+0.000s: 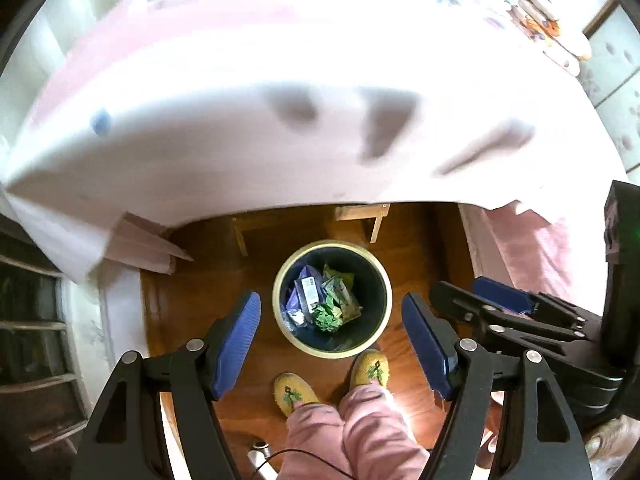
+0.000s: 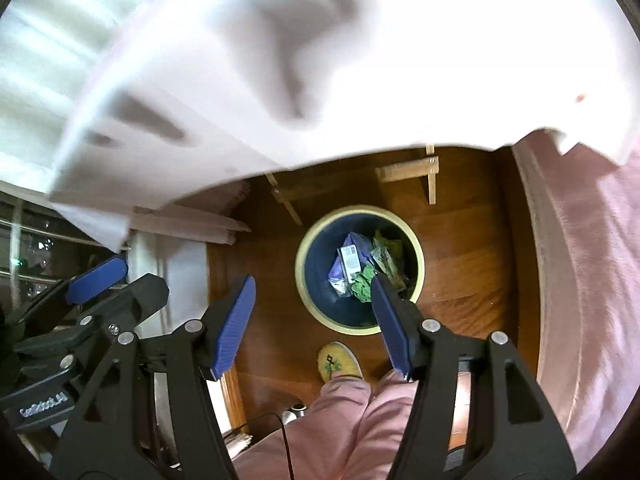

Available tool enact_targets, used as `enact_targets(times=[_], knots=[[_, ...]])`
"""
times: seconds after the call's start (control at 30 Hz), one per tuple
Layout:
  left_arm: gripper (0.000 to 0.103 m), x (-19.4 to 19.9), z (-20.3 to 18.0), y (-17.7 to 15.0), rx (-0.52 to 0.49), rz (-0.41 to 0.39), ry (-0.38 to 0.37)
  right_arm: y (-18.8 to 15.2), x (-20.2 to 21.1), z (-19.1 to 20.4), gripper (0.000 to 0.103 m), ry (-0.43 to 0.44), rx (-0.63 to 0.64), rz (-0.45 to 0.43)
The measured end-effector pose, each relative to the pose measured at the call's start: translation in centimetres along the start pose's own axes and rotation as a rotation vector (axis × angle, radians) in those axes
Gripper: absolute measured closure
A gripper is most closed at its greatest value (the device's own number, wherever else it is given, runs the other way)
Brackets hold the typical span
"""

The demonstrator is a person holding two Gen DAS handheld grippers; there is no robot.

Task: Collect trash
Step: 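Raise both open tools back toward the table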

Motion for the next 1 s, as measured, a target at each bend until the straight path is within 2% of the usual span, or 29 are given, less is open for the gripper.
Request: enact_targets(times=[0.23, 0.6, 0.83, 1.0], knots=[[0.029, 8.4, 0.4, 2.7, -0.028, -0.078, 0.009, 1.5, 7.3, 3.7, 0.046, -0.006, 0.009, -0.061], [0.029, 19.9, 2.1, 6.9, -0.060, -0.231, 0.028, 5.6, 16.7, 9.3, 0.046, -0.025, 0.058, -0.222], [0.029, 24.4, 4.8, 9.1, -0.042, -0.305, 0.046, 8.0, 20.8, 12.5, 0.046, -0.051, 0.103, -0.322], [0.030, 25.7, 6.3, 10.7, -0.033, -0.317, 0.027, 9.3, 22.5, 14.3, 0.046, -0.070, 0.131, -0.374]])
Point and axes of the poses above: each gripper's, at about its wrist camera, not at the fingertips, and x roughly against the way its jaws point, z to its left, y to its top, the point moved 9 cm from there along -x, roughly the way its jaws point, and after that the axes turned 7 degrees about y, right-handed, at the moved point
